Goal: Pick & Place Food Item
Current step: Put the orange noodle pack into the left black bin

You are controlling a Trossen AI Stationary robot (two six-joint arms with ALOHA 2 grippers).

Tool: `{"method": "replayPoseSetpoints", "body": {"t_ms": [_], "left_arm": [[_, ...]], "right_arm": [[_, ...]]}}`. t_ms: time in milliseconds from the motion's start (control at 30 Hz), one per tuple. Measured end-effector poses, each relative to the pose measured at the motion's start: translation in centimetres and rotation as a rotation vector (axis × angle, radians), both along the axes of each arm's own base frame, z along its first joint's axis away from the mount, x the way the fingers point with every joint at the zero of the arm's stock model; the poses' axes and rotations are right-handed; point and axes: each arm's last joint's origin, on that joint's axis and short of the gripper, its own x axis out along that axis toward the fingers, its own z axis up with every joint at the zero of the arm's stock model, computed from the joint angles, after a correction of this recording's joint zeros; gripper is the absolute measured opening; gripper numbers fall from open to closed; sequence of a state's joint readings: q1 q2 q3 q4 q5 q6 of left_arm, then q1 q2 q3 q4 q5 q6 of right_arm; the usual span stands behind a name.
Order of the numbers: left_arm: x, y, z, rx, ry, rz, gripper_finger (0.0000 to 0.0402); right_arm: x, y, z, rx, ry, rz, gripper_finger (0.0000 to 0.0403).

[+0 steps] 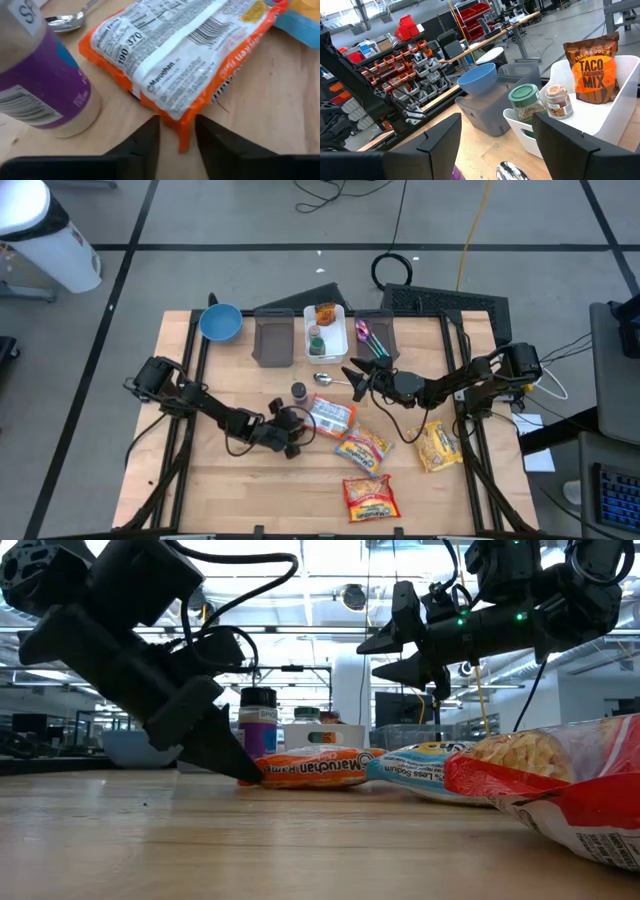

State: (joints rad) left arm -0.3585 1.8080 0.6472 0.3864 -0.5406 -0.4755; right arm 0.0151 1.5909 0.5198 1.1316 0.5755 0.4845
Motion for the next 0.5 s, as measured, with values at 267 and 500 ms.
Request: {"method": "replayPoseSetpoints", "body": {"t_ms": [267,500], "left_arm": [[0.0,-0.05,-0.04,-0.016,0.007,-0.018,0.0023],[0.05,0.03,-0.07,-0.039,0.009,-0.023,0.0009]], "right_arm": [[0.0,0.0,0.0,0.0,0.0,0.0,0.0238],[0.0,0.0,0.0,0.005,-0.003,0.0,0.0238]]}}
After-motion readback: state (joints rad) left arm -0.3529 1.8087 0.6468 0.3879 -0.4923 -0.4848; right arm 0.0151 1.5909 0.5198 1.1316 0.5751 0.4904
